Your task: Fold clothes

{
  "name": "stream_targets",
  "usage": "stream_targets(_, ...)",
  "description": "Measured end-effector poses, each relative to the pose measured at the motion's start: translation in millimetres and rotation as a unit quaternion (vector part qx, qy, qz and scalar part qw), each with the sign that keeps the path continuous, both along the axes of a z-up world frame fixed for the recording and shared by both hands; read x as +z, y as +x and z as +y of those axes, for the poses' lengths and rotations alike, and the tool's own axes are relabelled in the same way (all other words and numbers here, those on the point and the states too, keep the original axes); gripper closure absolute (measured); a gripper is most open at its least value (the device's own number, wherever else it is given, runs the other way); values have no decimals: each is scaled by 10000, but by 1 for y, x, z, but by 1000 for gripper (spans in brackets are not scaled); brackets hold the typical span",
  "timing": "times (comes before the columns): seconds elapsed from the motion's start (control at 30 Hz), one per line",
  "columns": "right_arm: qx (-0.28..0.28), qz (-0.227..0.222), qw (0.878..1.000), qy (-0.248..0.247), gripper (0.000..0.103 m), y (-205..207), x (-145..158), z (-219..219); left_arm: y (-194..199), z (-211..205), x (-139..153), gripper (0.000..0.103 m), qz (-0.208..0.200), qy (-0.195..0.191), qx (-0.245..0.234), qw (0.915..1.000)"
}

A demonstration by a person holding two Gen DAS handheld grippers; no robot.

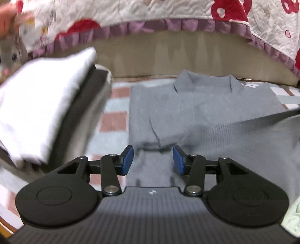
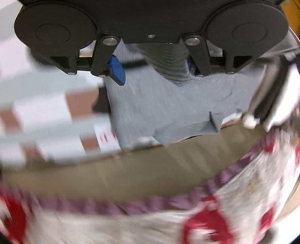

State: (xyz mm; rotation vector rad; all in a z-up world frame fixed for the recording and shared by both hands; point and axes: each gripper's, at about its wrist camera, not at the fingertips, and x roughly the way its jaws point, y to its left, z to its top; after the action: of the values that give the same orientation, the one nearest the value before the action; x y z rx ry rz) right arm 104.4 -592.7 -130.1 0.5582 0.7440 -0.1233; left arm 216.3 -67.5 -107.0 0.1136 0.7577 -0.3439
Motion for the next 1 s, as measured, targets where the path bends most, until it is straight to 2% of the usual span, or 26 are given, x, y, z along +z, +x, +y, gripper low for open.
stream_targets(0.03, 5, 148, 9998, 124, 37, -3, -10, 1, -2, 6, -7, 57, 55, -116, 106, 9999)
stream_targets(0.1, 130, 337, 9993, 14, 36, -2, -14, 3, -7, 19, -22, 57, 165, -342, 336, 9987)
stream_targets(0.17, 172, 323, 9993, 120, 36, 1, -15, -1, -11, 32, -37, 57, 275, -568, 565, 9964)
stream_targets(0.27, -41, 114, 9949, 1001, 36, -1, -27, -23, -15, 42, -43, 57, 260, -588, 623, 9960)
stream_targets(0.33, -196, -149, 9828, 1833, 36, -2, -36, -38, -17, 45, -44, 57, 223, -590, 603, 9962)
stream_targets(0.4, -243, -491, 9632, 2633, 36, -5, -42, -50, -18, 42, -43, 57, 178, -612, 463, 9969)
stream_targets(0.5, -263, -959, 9330, 3460, 36, -10, -47, -60, -17, 28, -41, 56, 158, -566, 122, 9982)
stream_targets(0.6, -311, -1031, 9473, 3017, 36, -15, -33, -59, -19, 4, -49, 56, 173, -200, -278, 9993)
stream_targets(0.7, 74, -835, 9813, 1734, 35, -14, -11, -36, -25, -16, -57, 56, 200, 63, -636, 9978)
stream_targets(0.77, 619, -712, 9919, 845, 35, -11, 1, -9, -30, -29, -60, 56, 162, 297, -938, 9950)
stream_targets(0.8, 890, -648, 9931, 396, 35, -9, 6, 5, -33, -36, -61, 56, 124, 471, -1085, 9929)
stream_targets(0.87, 1431, -520, 9874, -436, 36, -6, 13, 33, -37, -50, -64, 56, 0, 986, -1256, 9872)
stream_targets(0.97, 2043, -264, 9643, -1662, 36, 5, 3, 76, -35, -54, -65, 54, 5, 989, -1257, 9871)
stream_targets(1.0, 2047, -243, 9626, -1761, 36, 11, -2, 82, -34, -53, -65, 53, 27, 936, -1212, 9882)
